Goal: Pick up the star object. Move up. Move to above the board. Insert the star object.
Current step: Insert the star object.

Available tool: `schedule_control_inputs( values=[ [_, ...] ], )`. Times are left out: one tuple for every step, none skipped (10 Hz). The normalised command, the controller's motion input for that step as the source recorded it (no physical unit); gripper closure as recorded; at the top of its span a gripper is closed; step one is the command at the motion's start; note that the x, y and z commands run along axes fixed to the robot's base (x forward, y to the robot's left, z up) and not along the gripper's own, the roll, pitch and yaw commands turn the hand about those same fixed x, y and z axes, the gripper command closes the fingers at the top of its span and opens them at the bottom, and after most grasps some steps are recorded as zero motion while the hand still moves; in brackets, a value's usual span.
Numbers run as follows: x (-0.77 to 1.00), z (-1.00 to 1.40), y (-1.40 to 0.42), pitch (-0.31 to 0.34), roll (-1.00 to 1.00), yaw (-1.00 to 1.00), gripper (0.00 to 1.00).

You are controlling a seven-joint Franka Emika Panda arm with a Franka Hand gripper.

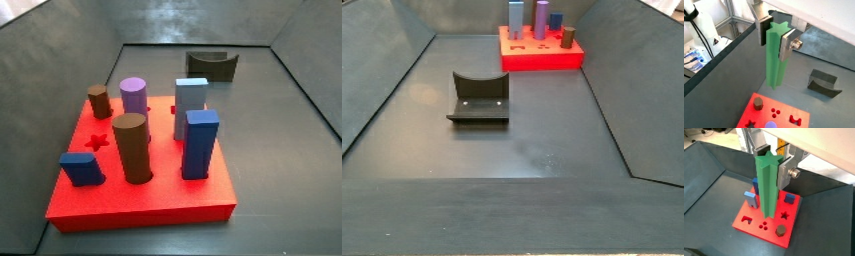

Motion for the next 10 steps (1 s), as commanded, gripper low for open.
schedule_control_inputs(
  values=[
    [-0.36, -0.51, -0.75, -0.076, -0.12, -0.25, 1.0],
    [-0.48, -0.57, -0.88, -0.111, -0.09, -0.11, 1.0],
    [-0.47, -0.53, -0.95, -0.056, -0.05, -0.05, 1.0],
    [-0.37, -0.6, -0.79, -0.11, -0.06, 0.0, 1.0],
    [-0.25, -0.36, -0.37, -0.156, -0.07, 0.06, 1.0],
    [0.0, -0.11, -0.13, -0.09, -0.03, 0.06, 1.0],
    [0.0, -0.13, 0.0, 0.0, 0.0, 0.0, 1.0],
    [-0.13, -0.88, 0.09, -0.126, -0.03, 0.0, 1.0],
    [0.09, -1.0, 0.18, -0.03, -0.07, 0.02, 1.0],
    [0.22, -0.69, 0.07, 0.0, -0.15, 0.04, 1.0]
  ],
)
